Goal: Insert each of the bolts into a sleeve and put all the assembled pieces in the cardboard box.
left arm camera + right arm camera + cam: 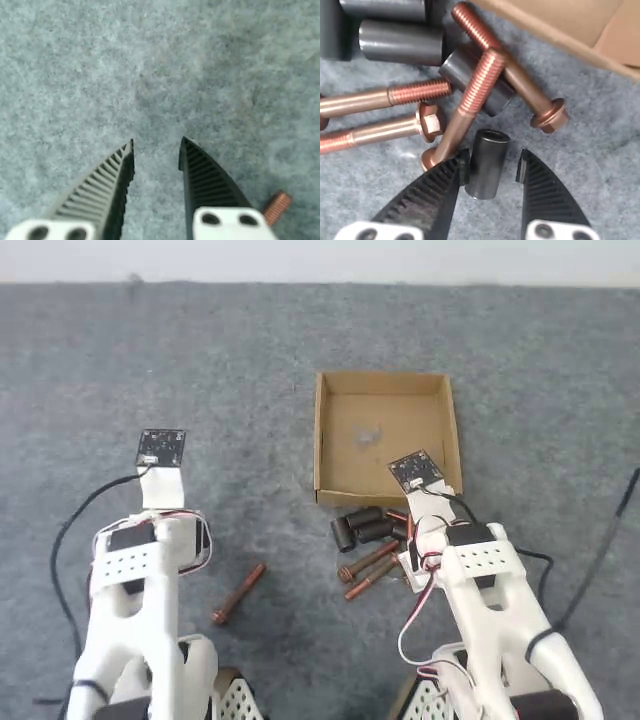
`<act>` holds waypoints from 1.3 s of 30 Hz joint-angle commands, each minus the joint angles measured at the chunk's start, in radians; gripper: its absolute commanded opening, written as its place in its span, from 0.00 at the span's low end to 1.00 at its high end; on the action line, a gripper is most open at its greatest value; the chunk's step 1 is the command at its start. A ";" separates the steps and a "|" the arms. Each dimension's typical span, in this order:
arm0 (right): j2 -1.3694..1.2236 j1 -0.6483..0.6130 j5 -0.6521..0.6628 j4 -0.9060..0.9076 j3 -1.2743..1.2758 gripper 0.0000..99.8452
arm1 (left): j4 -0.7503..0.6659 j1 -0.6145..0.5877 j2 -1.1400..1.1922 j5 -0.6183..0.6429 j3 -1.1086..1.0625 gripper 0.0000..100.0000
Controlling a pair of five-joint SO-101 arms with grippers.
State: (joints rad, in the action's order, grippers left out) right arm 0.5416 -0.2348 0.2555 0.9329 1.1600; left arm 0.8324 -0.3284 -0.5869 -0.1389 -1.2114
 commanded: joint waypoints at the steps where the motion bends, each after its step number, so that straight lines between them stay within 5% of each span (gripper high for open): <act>1: -0.016 -0.018 0.018 0.007 -0.040 0.17 | -0.012 0.008 0.025 -0.005 0.067 0.14; 25: -0.160 0.016 0.043 0.044 -0.130 0.01 | -0.009 0.009 0.025 -0.003 0.068 0.14; 35: -0.160 0.018 0.041 0.038 -0.132 0.01 | -0.015 0.068 0.025 -0.002 0.071 0.14; 39: -0.160 0.018 0.041 0.027 -0.132 0.01 | 0.008 0.198 0.025 0.000 0.088 0.14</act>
State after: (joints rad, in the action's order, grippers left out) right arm 0.3851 -0.2271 0.2923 0.9697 1.0694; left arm 0.8324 -0.2363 -0.5562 -0.1343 -1.1930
